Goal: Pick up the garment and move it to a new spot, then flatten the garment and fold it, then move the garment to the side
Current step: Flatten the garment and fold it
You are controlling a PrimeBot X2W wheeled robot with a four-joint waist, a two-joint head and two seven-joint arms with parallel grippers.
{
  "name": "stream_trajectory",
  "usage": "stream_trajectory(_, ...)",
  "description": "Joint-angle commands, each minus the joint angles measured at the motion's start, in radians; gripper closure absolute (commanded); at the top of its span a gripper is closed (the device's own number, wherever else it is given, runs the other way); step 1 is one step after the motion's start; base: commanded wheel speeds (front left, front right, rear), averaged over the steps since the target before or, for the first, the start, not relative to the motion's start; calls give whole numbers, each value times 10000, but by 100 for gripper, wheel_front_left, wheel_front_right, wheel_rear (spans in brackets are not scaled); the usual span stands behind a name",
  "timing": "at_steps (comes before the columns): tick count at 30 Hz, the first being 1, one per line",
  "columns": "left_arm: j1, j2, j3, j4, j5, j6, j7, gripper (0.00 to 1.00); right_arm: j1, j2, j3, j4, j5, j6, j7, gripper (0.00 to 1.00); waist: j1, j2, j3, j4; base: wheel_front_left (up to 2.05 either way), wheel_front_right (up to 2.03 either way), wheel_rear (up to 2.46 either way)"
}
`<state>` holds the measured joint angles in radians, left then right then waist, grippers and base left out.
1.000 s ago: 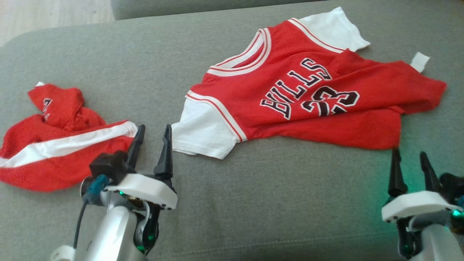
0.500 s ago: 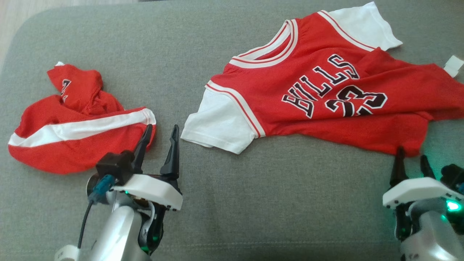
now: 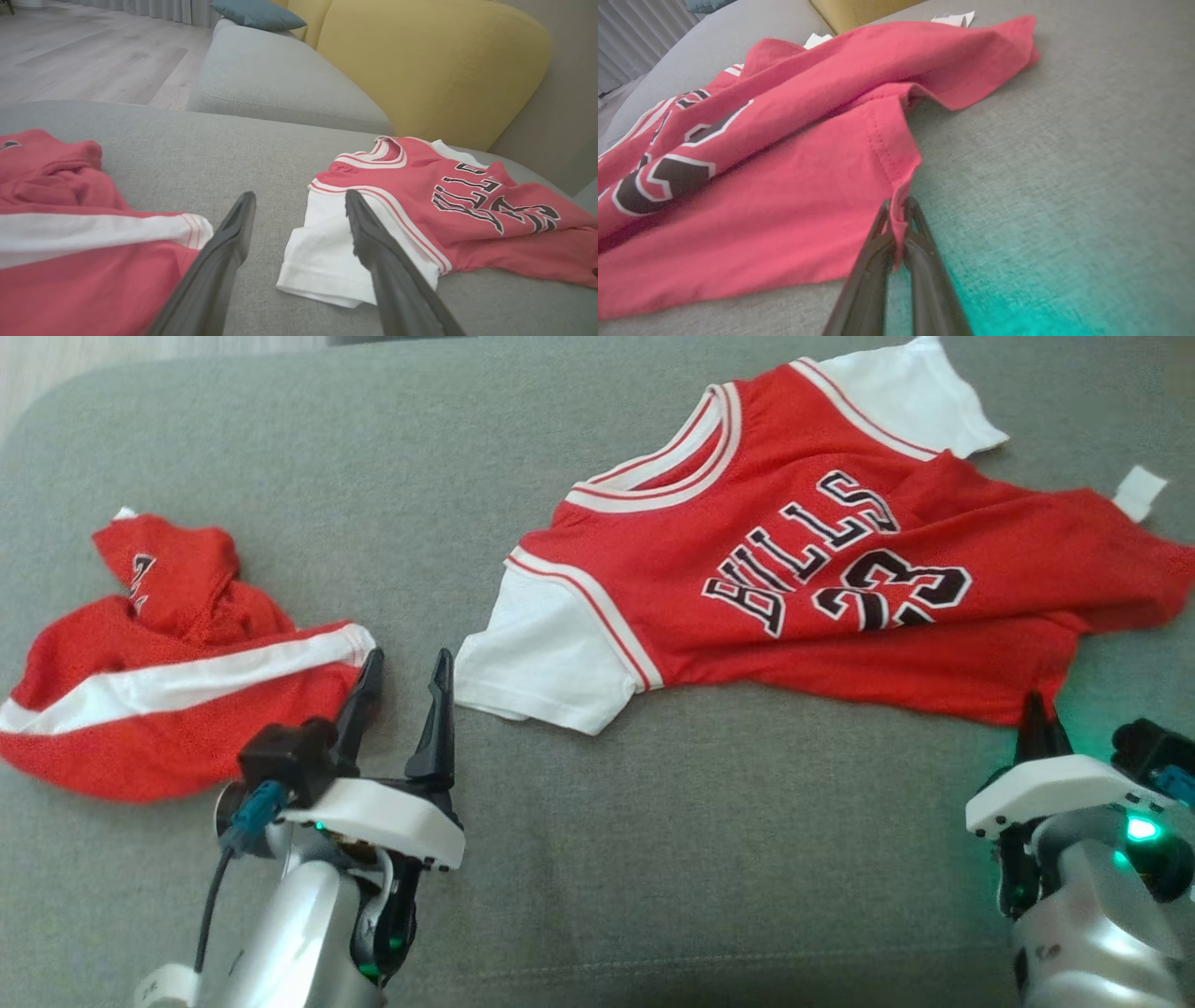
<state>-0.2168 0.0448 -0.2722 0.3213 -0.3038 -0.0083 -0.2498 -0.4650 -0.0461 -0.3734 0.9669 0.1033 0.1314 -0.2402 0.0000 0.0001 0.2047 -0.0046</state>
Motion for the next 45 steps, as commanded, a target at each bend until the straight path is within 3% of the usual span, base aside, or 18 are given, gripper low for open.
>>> stream_trajectory(1,-317,55,421,-344,-94,26,-120,0,-97,-41,197,-212,-101,-7,-136,100,0,-1,-168,-165,0,0,0)
stream_trajectory(9,38,55,510,-427,-236,75,-120,0,605,-41,-69,-1534,-388,-7,-15,100,0,-1,-783,-756,0,0,0)
stream_trajectory(16,196,55,343,-548,-435,174,-120,0,1793,-41,-662,-3345,-309,-7,1420,100,0,-1,-1034,-961,0,0,0)
stream_trajectory(21,187,55,220,-570,-504,218,-120,0,2380,-41,-916,-3866,-138,-7,2313,100,0,-1,-1046,-951,0,0,0)
stream_trajectory(22,184,55,179,-572,-517,222,-120,0,2466,-41,-958,-3990,-225,-7,2359,33,0,-1,-1038,-936,0,0,0)
stream_trajectory(23,178,55,131,-567,-526,218,-120,0,2493,-41,-978,-4114,-205,-7,2319,0,0,-1,-1033,-915,0,0,0)
stream_trajectory(27,162,55,4,-541,-529,206,-120,0,2494,-41,-271,-4786,43,-7,1649,0,0,-1,-1036,-842,0,0,0)
stream_trajectory(30,164,55,-17,-520,-492,186,-120,0,2676,-41,1167,-5848,361,-7,742,0,0,-1,-1046,-791,0,0,0)
stream_trajectory(35,169,55,-123,-548,-587,123,-120,0,3256,-41,2500,-6981,242,-7,205,0,0,-1,-1037,-676,0,0,0)
stream_trajectory(45,-104,55,-1255,560,-690,-470,-49,0,3581,-41,2659,-7527,158,-7,66,0,0,-1,-886,-648,0,0,0)
